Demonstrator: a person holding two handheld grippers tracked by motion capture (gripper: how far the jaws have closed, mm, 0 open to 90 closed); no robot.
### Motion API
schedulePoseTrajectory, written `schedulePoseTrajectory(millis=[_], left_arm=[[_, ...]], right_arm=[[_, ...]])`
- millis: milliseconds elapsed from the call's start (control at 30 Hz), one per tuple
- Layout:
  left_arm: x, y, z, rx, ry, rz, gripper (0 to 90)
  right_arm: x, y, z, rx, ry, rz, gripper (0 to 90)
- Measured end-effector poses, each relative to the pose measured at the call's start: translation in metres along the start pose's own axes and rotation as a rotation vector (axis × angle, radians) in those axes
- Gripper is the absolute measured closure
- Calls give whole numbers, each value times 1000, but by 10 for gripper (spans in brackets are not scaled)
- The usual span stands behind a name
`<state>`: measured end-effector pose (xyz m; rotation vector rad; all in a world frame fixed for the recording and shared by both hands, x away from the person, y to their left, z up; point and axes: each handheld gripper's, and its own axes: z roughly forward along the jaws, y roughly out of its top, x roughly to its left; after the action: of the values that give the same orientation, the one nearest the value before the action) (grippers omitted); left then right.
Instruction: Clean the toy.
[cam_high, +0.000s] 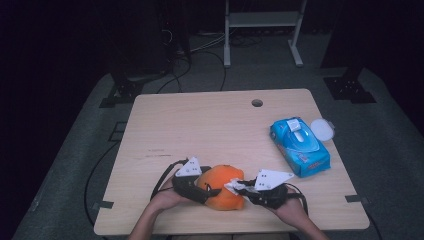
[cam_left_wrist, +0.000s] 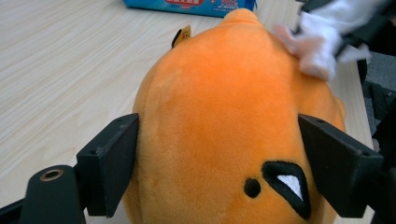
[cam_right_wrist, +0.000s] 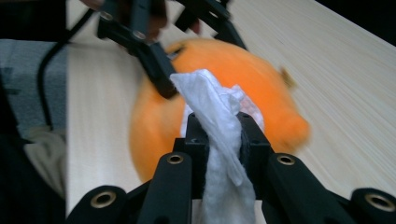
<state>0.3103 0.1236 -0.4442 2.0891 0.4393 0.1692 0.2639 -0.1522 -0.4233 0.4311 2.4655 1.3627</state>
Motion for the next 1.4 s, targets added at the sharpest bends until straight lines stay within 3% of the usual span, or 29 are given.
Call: schedulePoseTrajectory(millis=[167, 267, 367, 400, 467, 533, 600, 733, 867, 967, 1000, 1100, 1267, 1333, 1400], left_arm=[[2, -2, 0, -6, -3, -17, 172], [2, -2, -1, -5, -1, -8, 171], [1, -2, 0, -6, 2, -5, 171], [1, -2, -1, -3, 6, -7, 171], [1, -1, -1, -2, 9, -5, 187], [-1, -1, -1, -4, 6, 7, 202], [-2, -1, 0, -5, 10, 13, 203], [0, -1, 0, -7, 6, 7, 199], [3, -2, -2, -3, -5, -8, 200], [6, -3, -4, -1, -14, -24, 201], [5, -3, -4, -3, -11, -23, 202], [5, -3, -4, -8, -1, -35, 206], [-1, 0, -1, 1, -1, 3, 207], [-1, 1, -1, 3, -11, 2, 202], [-1, 3, -2, 0, -39, -5, 165]], right_arm=[[-17, -13, -3, 47, -17, 65, 766], [-16, -15, -4, 67, 9, 73, 766], [-7, -12, -3, 68, 74, 34, 766], [-4, -10, -2, 72, 72, 20, 765], [-5, -6, -1, 72, 44, -1, 767], [-12, -4, -2, 47, 13, 36, 767], [-21, -3, -2, 18, -49, 76, 767], [-23, -5, -1, 26, -68, 84, 766], [-19, -11, -2, 82, 19, 90, 762], [-9, -17, -2, 148, 129, 56, 762], [-6, -16, -1, 157, 132, 33, 762], [-9, -10, -2, 135, 83, 26, 764], [-24, 1, -3, 12, -86, 82, 764], [-26, 1, 0, 14, -85, 92, 763], [-23, -3, 2, 33, -42, 87, 762]])
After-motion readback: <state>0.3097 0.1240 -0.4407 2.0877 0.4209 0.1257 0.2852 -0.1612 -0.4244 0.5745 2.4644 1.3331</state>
